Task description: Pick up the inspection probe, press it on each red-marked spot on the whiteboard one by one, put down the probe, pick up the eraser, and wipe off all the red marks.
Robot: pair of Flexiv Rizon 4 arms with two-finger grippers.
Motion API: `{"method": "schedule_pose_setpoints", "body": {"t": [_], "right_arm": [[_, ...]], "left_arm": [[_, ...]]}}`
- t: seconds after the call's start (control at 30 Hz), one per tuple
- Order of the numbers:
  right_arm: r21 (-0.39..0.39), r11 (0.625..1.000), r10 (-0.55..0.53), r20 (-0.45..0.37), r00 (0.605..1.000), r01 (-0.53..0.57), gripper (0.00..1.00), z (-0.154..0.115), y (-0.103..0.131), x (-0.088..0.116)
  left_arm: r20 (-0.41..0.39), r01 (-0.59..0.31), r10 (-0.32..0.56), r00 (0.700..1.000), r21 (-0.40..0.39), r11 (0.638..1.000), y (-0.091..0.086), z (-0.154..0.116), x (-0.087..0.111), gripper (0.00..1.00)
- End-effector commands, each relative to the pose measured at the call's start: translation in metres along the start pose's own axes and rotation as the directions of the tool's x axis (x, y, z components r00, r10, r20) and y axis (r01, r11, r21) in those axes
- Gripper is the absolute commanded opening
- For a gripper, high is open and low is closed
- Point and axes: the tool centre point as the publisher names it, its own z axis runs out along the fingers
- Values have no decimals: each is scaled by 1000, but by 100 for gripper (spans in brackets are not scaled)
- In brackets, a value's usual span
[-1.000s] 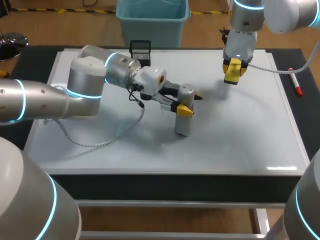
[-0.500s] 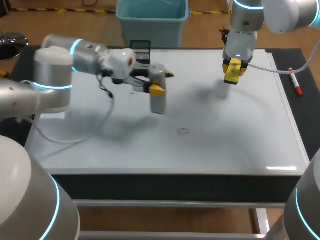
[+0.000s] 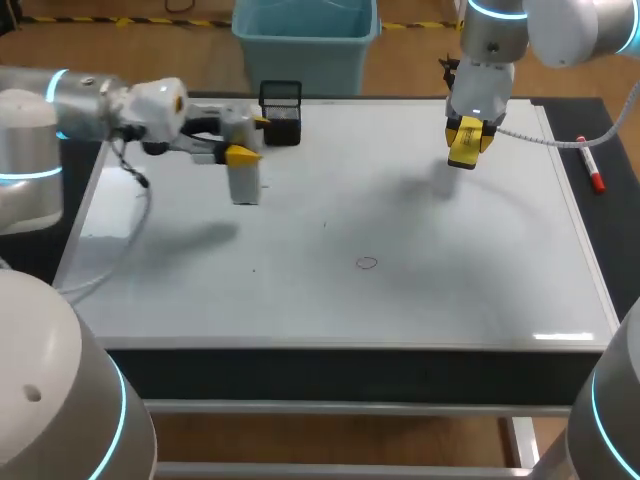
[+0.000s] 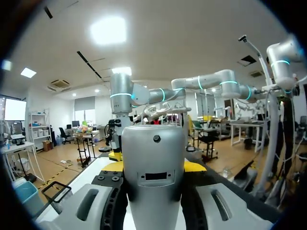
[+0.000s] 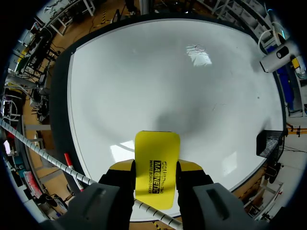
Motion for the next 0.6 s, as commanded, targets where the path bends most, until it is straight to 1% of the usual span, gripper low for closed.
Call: {"method": "schedule_pose_setpoints", "body": {"t": [0.03,0.2,0.23,0.3,0.4,0.6], "right_arm": [[1,1000,-2,-3,1000,2,0,-1,0,1],[1,1000,-2,-3,1000,2,0,-1,0,1],[1,1000,-2,-3,1000,2,0,-1,0,1],[1,1000,-2,-3,1000,2,0,-1,0,1],[1,1000,-2,-3,1000,2,0,-1,0,1],[1,1000,-2,-3,1000,2,0,-1,0,1]], "left_arm": [[87,2,-1,996,-10,1000,-3,-31,3,0],[103,7,-5,995,-14,1000,5,-51,-6,0],[111,11,-8,994,-27,1000,6,-54,-8,0],[112,17,-15,994,-11,1000,9,-60,-11,0],[104,34,-33,994,-5,999,11,-64,-12,0],[104,34,-33,994,-5,999,11,-64,-12,0]]}}
